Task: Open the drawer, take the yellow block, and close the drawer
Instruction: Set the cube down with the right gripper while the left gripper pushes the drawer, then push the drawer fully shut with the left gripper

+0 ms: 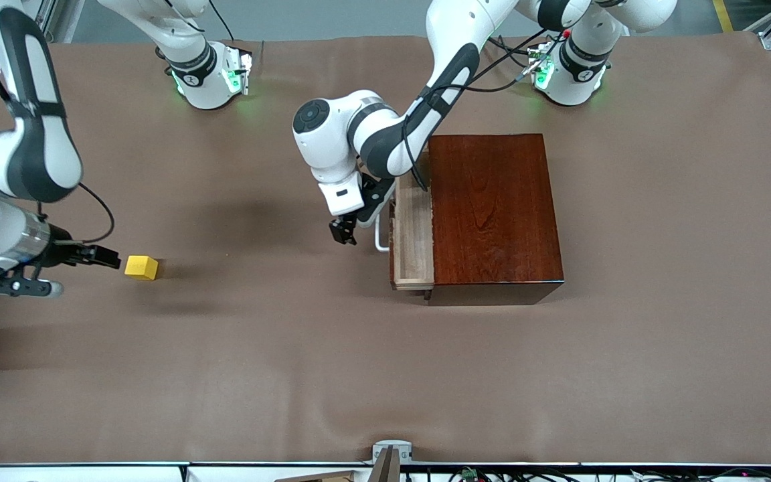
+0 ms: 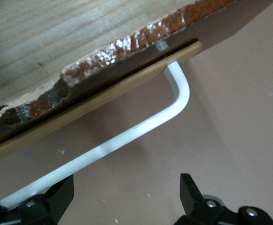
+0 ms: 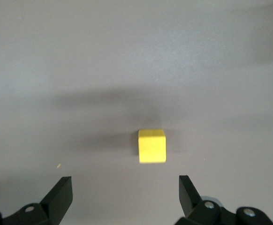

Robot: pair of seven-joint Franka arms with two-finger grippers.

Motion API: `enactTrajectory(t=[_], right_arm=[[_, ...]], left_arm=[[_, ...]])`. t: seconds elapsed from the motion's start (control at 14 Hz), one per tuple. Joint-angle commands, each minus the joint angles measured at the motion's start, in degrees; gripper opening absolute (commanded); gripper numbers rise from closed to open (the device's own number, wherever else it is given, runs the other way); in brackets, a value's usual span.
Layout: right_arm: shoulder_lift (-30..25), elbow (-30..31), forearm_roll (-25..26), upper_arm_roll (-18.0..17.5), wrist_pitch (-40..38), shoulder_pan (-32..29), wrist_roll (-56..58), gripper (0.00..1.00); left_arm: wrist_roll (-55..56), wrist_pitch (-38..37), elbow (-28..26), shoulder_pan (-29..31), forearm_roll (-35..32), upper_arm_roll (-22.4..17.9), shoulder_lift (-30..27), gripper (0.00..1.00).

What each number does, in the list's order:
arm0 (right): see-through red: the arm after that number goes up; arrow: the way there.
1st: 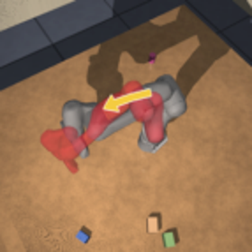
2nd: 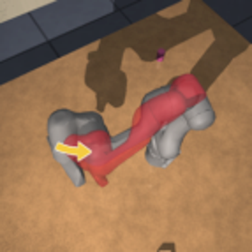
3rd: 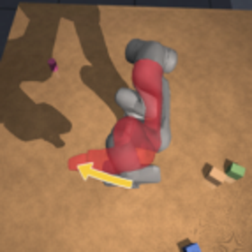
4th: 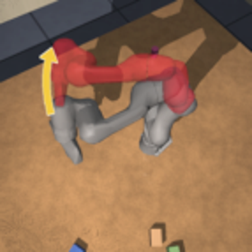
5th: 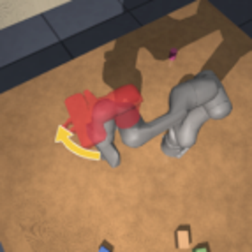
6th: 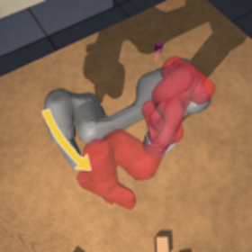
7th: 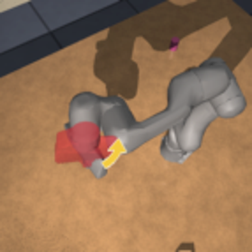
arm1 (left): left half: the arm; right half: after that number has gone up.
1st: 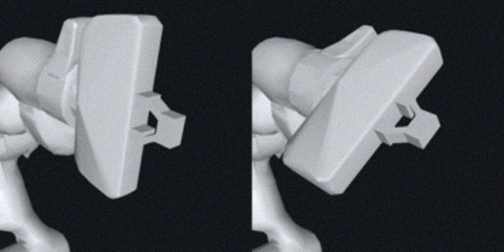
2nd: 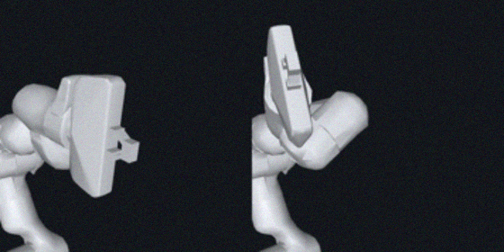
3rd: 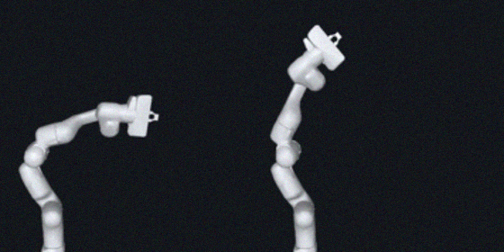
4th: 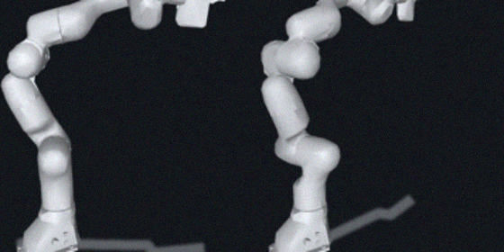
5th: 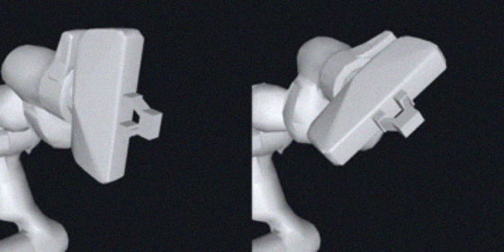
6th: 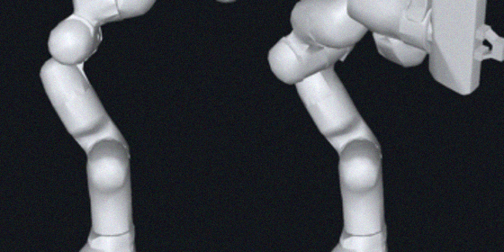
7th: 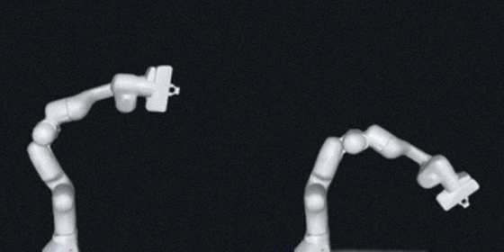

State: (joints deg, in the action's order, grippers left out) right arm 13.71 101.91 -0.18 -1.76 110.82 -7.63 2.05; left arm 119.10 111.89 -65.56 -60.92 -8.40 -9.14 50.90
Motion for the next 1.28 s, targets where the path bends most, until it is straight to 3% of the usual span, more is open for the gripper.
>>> enactTrajectory(t=[0.0,0.57,1.21], right_arm=[[-0.52,-6.44,0.09,0.17,-9.45,0.86,-0.47,1.0],[-6.68,-16.03,0.62,-0.18,-26.69,3.94,0.23,1.0],[-13.27,-16.66,0.79,-0.09,-28.28,7.1,0.32,1.0]], left_arm=[[-1.07,-4.92,-1.5,0.45,-0.83,-0.44,-1.68,1.0],[-0.36,-11.86,-2.02,0.8,-0.92,-1.41,-2.04,1.0],[0.69,-17.05,-2.29,3.52,-1.27,-1.41,-2.04,1.0]])
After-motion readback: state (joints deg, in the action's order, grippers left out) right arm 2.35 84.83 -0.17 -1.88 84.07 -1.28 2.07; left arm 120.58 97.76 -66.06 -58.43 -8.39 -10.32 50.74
